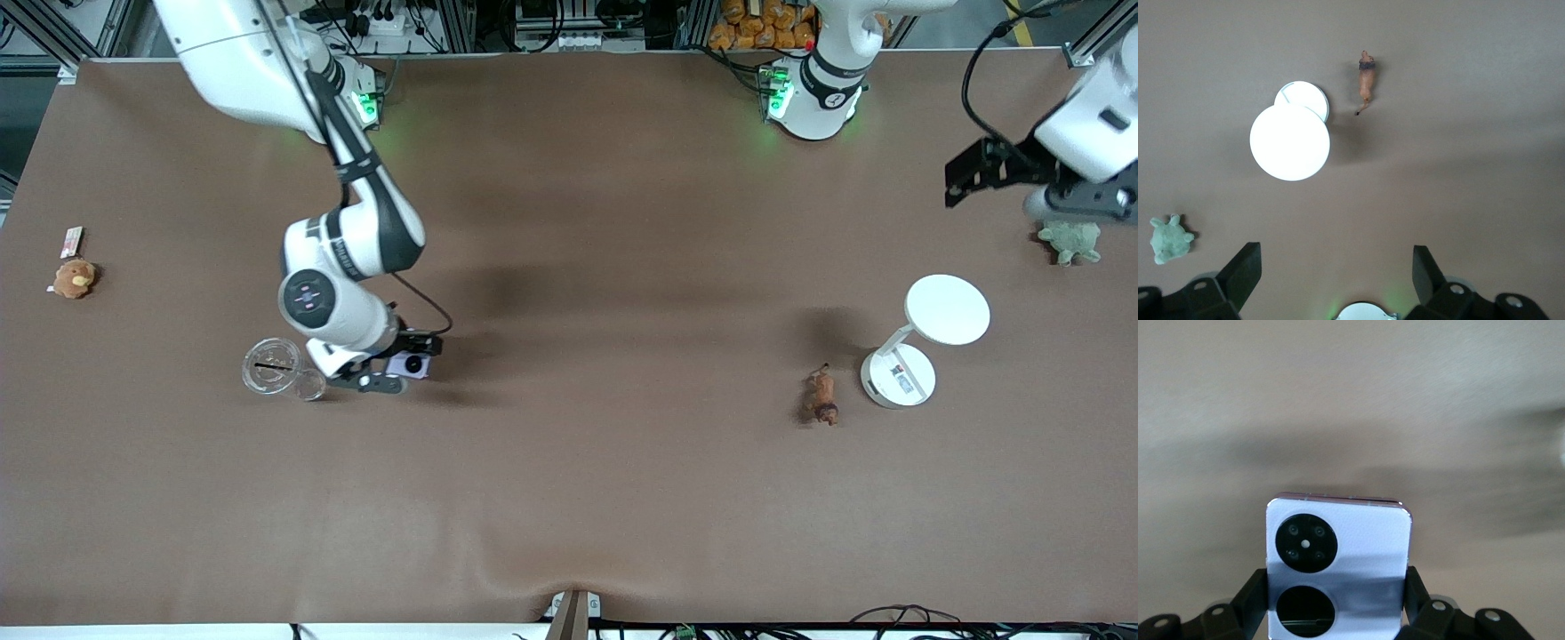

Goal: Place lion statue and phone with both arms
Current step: 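Carry the phone toward the glass cup while the left gripper withdraws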

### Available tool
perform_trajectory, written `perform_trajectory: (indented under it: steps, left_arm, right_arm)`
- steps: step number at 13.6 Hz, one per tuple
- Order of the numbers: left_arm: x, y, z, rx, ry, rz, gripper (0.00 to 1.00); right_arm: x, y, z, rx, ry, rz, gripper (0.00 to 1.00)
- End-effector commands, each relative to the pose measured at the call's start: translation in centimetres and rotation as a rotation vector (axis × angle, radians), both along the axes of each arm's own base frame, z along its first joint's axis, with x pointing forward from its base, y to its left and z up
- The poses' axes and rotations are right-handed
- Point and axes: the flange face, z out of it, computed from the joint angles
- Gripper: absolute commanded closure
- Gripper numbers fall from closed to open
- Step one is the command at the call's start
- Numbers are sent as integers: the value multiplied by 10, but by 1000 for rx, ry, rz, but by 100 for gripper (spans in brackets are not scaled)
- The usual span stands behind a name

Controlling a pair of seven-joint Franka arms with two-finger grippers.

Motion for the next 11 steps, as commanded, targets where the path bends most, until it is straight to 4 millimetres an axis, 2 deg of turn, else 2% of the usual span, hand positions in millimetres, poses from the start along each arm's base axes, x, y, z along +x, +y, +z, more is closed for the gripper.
perform_trajectory:
  steps: [1, 4, 6, 7, 9, 10, 11]
  left_arm:
    - [-3, -7, 0, -71, 13, 35, 0]
    - [1, -5, -2, -59, 5, 23, 0]
    - [5, 1, -4, -44, -2, 25, 0]
    - [8, -3, -7, 15, -7, 5, 0]
    - [8, -4, -7, 30, -9, -4, 0]
    - [8, -4, -6, 35, -11, -5, 0]
    - [8, -5, -7, 39, -10, -8, 0]
  right_arm:
    - [6, -8, -15, 11, -40, 8, 100]
    - [11, -13, -42, 7, -74, 48, 100]
    - [13, -20, -51, 5, -76, 53, 100]
    - [13, -20, -58, 2, -77, 53, 100]
    - [15, -22, -59, 3, -84, 48, 98]
    - [18, -20, -55, 6, -88, 43, 56]
    - [18, -18, -55, 6, -85, 54, 1]
